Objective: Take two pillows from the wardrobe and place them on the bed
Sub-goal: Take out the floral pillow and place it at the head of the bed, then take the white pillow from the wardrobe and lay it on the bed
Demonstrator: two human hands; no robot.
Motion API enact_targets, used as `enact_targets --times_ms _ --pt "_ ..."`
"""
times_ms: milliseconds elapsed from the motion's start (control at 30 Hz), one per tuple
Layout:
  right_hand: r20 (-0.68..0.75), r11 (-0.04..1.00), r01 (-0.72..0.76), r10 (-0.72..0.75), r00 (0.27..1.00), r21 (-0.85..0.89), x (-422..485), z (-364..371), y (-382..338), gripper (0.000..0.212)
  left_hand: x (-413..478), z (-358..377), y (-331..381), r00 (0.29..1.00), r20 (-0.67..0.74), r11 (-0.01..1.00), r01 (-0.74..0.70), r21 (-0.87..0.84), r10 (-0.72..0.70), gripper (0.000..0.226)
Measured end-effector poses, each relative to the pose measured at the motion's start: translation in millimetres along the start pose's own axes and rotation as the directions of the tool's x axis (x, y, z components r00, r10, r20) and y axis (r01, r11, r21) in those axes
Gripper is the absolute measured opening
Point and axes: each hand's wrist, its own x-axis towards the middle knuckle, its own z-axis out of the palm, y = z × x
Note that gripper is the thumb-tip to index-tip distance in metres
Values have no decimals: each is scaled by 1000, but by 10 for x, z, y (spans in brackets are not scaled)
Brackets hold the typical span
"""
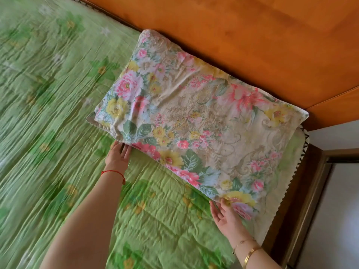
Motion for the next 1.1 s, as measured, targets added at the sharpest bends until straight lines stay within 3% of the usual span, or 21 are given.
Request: enact_targets --times_ms 167,433,833,1100 --pt "19 998 -20 21 1000 -63 -92 42 44 8 -275 -339 -275 1000 -9 999 14 31 -14 42" --pt "161 996 24 -11 987 -80 -583 50 81 11 -970 -501 -755 990 133 957 -85 276 50 34" --pt "288 917 331 -263 921 -224 -1489 -511 -435 29 -2493 -257 -1060 917 377 831 -307 464 128 32" --pt "293 825 523 -456 840 -216 -2190 -1371 -835 36 -3491 -221 -1530 869 493 693 -377 615 35 27"
